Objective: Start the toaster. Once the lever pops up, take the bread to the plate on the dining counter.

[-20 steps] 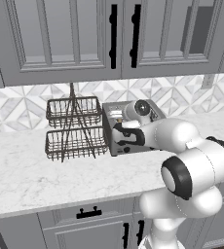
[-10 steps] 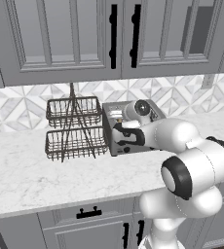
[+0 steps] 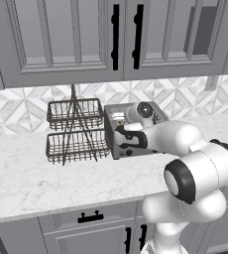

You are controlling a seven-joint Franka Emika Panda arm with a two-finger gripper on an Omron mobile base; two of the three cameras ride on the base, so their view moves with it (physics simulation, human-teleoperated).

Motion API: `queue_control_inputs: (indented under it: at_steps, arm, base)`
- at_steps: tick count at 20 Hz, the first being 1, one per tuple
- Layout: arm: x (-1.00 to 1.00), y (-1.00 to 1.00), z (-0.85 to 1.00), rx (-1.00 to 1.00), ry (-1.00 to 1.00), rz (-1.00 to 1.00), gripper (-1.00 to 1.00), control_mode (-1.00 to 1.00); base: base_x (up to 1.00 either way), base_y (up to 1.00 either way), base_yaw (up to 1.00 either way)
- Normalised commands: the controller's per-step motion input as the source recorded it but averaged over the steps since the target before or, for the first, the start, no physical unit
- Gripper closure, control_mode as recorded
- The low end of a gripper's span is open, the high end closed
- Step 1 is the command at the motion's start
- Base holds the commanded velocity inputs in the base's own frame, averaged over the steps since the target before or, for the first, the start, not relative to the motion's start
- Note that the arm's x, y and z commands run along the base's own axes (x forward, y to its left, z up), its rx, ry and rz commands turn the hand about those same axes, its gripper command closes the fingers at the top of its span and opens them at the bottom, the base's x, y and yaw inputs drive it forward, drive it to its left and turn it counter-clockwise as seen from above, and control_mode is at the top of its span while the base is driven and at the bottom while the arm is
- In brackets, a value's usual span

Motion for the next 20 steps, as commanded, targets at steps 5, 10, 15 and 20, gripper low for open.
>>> queue_control_inputs:
  at_steps: [5, 10, 15, 20]
  arm:
    - [0.00, 0.00, 0.00, 0.00, 0.00, 0.00, -1.00, -1.00]
    - [0.00, 0.00, 0.00, 0.00, 0.00, 0.00, -1.00, -1.00]
    - [0.00, 0.00, 0.00, 0.00, 0.00, 0.00, -1.00, -1.00]
    - [0.00, 0.00, 0.00, 0.00, 0.00, 0.00, -1.00, -1.00]
  base:
    - [0.00, 0.00, 0.00]
    - [0.00, 0.00, 0.00]
    - [0.00, 0.00, 0.00]
    - [0.00, 0.00, 0.00]
